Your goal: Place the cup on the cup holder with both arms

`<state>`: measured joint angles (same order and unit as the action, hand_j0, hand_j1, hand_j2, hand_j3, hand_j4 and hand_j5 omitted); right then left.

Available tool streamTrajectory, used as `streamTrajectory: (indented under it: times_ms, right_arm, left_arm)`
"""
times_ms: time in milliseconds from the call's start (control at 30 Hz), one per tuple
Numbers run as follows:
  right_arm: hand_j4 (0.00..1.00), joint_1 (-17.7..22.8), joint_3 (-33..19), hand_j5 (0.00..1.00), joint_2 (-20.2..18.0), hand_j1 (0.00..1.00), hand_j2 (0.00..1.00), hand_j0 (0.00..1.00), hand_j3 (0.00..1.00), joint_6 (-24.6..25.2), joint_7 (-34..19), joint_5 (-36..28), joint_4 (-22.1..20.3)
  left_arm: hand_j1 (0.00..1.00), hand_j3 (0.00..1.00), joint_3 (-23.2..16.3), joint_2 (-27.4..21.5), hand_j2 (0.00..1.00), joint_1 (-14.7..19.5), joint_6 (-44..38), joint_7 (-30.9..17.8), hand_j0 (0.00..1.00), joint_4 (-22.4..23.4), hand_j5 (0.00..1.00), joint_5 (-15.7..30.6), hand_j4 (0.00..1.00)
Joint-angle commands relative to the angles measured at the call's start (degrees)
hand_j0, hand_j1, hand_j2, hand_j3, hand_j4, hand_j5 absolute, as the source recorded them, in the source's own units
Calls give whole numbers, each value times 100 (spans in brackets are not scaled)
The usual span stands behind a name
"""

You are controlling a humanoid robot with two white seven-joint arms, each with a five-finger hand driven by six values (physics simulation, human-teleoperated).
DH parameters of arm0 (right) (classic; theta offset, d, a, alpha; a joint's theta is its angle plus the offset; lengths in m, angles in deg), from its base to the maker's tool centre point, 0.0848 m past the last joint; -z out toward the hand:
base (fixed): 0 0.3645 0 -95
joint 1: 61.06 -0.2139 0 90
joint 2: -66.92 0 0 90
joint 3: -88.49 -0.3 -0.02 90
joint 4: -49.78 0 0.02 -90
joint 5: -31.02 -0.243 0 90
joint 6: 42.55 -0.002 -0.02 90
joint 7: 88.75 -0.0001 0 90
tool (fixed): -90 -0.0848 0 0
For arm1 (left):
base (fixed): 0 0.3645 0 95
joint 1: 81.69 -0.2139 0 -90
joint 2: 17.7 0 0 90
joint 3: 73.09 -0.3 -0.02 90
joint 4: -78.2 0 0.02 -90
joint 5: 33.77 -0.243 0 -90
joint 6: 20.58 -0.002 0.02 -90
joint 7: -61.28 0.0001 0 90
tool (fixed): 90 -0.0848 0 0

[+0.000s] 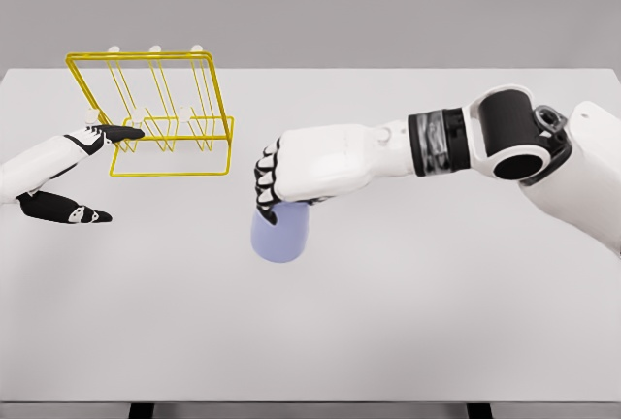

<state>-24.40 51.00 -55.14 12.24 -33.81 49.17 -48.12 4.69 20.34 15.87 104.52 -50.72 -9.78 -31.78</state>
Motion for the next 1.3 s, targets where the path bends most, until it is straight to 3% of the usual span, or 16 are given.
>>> streamTrajectory:
  times_ms: [0, 667, 900, 1033, 1133, 1167, 1200, 1267]
  right_arm:
    - [47, 0, 40, 47, 60, 47, 47, 47, 47, 21, 6, -30, 60]
    - [48, -26, 445, 48, 192, 48, 48, 48, 48, 21, 6, 49, 254]
    - [59, -53, 427, 59, 183, 59, 59, 59, 59, 21, 6, 58, 245]
    - [59, -62, 427, 59, 183, 59, 59, 59, 59, 21, 6, 58, 245]
    - [65, -70, 427, 65, 174, 65, 65, 65, 65, 21, 6, 58, 228]
    - [73, -70, 418, 73, 157, 73, 73, 73, 73, 21, 6, 84, 228]
    - [90, -70, 410, 90, 139, 90, 90, 90, 90, 21, 6, 180, 201]
    - [98, -70, 374, 98, 122, 98, 98, 98, 98, 21, 6, 251, 201]
  left_arm:
    - [100, 100, 1, -7, 100, 0, -10, 2, 100, -9, 100, 47, 100]
    - [100, 100, 1, -7, 100, 0, -10, 2, 100, -9, 100, 47, 100]
    - [100, 100, 1, -7, 100, 0, -10, 2, 100, -9, 100, 47, 100]
    - [100, 100, 1, -7, 100, 0, -10, 2, 100, -18, 100, 47, 100]
    - [100, 100, 1, -7, 100, 0, -10, 2, 100, -18, 100, 47, 100]
    - [100, 100, 1, 2, 100, 0, -10, 2, 100, -18, 100, 47, 100]
    - [100, 100, 1, -7, 100, 0, -10, 2, 100, -18, 100, 47, 100]
    - [100, 100, 1, -7, 100, 0, -10, 2, 100, -18, 100, 47, 100]
